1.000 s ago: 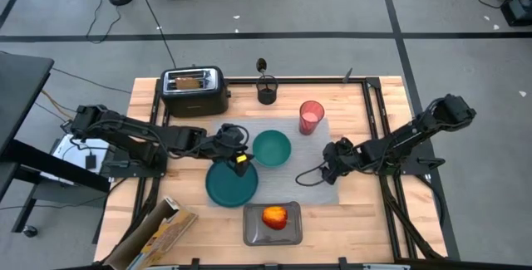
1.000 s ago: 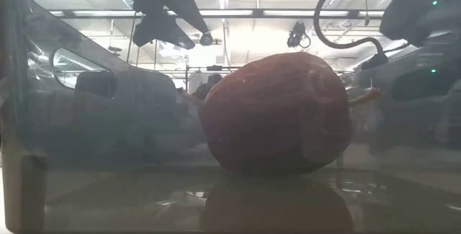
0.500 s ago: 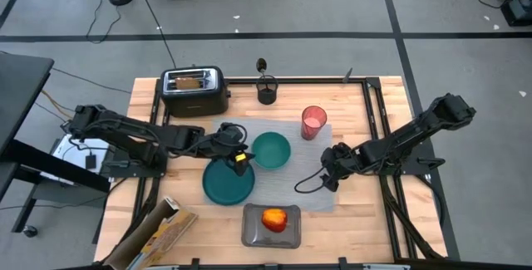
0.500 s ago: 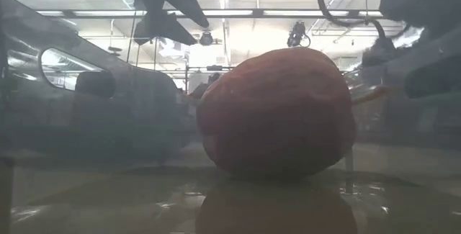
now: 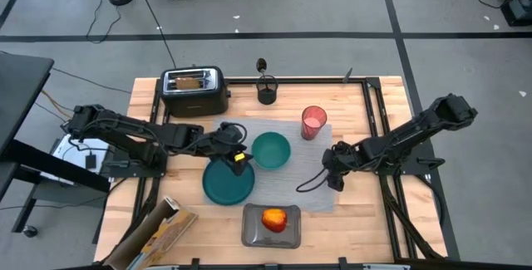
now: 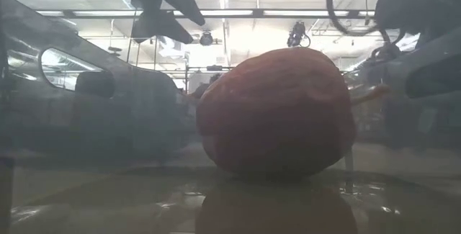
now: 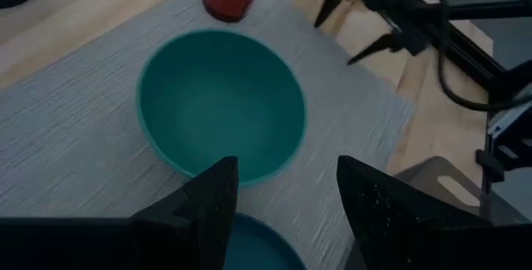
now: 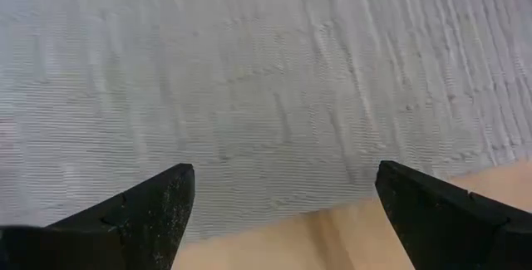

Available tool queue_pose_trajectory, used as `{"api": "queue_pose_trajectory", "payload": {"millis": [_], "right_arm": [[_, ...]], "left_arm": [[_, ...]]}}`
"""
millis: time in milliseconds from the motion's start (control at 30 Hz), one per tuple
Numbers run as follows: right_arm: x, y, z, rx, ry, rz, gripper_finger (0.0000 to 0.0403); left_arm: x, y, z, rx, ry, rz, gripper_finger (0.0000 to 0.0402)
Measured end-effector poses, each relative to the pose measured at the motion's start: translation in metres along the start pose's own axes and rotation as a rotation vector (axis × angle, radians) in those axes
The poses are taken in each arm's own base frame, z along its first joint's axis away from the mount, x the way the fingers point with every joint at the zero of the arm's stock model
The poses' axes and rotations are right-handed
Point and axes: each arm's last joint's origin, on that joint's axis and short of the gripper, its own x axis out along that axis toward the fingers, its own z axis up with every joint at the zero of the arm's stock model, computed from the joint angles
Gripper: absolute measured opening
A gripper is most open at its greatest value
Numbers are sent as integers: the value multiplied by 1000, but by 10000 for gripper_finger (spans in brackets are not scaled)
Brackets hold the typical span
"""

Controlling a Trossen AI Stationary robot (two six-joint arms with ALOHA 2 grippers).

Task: Arrange a breakfast setting
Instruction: Adjust the gray tablemat

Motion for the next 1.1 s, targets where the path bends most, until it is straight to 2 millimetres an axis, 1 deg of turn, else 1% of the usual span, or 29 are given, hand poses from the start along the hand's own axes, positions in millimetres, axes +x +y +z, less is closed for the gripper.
{"api": "queue_pose_trajectory", "payload": {"millis": [633,1000,1100], "right_arm": [[5,-27,13,-85,17,-72,374],[6,-34,16,-118,16,-92,374],[2,-34,17,-125,17,-97,374]], "left_arm": [[0,0,0,-8,4,4,212],[0,0,0,-18,1,2,212],[0,0,0,-23,-5,-4,212]]}}
